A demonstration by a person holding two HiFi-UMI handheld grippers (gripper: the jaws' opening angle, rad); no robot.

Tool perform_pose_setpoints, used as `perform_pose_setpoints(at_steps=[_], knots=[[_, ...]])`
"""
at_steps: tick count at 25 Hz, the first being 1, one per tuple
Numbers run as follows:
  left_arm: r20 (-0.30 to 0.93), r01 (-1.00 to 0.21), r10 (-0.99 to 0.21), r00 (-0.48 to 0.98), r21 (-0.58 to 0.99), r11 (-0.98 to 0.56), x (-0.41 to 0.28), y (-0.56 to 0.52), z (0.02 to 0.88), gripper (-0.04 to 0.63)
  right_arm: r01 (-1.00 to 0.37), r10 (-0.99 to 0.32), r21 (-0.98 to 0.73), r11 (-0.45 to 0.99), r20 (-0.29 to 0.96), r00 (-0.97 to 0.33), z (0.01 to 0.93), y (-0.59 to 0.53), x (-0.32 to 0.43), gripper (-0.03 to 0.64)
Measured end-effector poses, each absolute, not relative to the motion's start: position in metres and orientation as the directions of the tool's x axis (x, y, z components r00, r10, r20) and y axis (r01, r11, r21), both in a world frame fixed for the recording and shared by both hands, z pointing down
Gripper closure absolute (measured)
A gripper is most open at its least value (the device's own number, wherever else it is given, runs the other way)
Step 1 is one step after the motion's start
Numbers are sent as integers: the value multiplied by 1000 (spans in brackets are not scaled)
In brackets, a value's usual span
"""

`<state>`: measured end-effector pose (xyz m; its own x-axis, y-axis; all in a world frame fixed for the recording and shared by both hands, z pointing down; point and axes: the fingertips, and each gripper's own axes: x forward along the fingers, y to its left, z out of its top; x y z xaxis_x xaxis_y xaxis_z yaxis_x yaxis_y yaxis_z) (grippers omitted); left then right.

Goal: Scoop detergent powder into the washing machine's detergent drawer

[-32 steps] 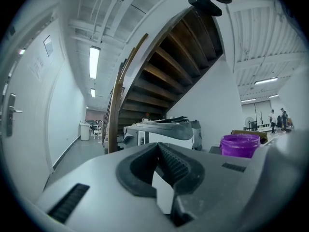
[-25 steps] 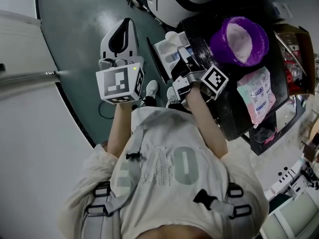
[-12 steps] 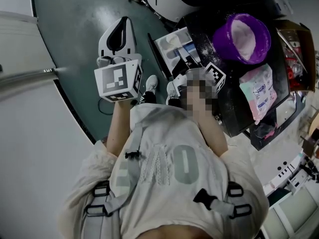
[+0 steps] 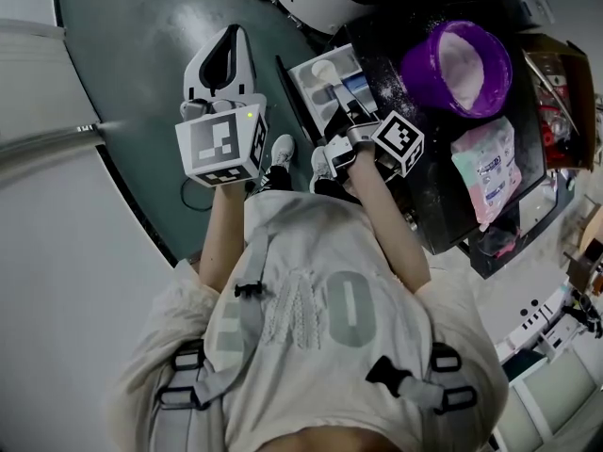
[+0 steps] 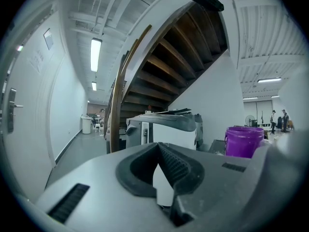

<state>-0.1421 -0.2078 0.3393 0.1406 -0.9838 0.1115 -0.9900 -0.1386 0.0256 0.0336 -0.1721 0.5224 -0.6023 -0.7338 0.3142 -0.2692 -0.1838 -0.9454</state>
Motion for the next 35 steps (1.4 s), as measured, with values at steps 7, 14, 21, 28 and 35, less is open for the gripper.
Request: perform_pose_setpoints(at_steps=[7, 14, 21, 28, 35], knots=[[109, -989, -983, 147, 36, -143, -139, -206, 339, 575, -502, -696, -864, -23, 374, -612, 514, -170, 27, 607], [111, -989, -983, 144, 43, -140, -138, -202, 341, 575, -786, -659, -556, 271, 488, -572, 505, -168, 22, 607], [114, -991, -985, 132, 43, -128, -141, -200, 342, 575, -837, -664, -110, 536, 557, -498, 497, -166, 12, 607], [111, -990, -984, 139, 45, -134, -140, -198, 342, 575, -706, -672, 226, 671, 587, -451, 497, -162, 3, 607], [105, -989, -984, 143, 55, -137, -138, -200, 340, 575, -423, -717, 582, 695, 606, -344, 498, -160, 1, 607]])
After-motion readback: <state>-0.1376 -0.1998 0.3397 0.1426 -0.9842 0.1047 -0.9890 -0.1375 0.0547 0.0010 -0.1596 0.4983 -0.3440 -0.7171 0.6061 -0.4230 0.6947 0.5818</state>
